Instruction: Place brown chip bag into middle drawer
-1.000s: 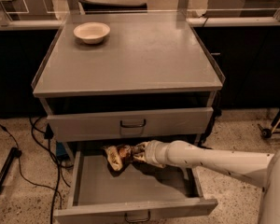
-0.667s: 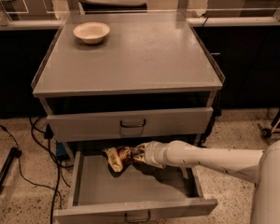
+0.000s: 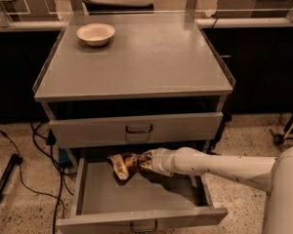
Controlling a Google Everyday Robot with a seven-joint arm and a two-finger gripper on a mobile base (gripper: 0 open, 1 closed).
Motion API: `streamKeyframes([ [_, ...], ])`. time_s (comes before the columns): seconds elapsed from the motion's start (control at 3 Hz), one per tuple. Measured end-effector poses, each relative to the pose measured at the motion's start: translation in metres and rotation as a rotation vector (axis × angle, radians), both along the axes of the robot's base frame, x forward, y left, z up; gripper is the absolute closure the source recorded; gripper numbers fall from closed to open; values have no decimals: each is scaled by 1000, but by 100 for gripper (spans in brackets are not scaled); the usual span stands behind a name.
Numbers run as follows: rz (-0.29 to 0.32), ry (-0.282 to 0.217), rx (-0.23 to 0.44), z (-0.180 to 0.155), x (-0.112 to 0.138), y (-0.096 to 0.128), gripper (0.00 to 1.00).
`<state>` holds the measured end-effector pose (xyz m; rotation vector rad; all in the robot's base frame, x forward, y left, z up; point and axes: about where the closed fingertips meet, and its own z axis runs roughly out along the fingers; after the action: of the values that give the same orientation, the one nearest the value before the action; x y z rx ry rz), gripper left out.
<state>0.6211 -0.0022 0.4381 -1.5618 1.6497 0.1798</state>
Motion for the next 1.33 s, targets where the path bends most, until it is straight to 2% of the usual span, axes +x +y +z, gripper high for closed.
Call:
streamKeyframes([
  [0.33, 0, 0, 0, 0, 0, 0, 31],
  [0.67, 0, 0, 0, 0, 0, 0, 7],
  [1.0, 0, 0, 0, 0, 0, 0, 0],
  [1.33, 0, 4, -4, 3, -2, -2, 0],
])
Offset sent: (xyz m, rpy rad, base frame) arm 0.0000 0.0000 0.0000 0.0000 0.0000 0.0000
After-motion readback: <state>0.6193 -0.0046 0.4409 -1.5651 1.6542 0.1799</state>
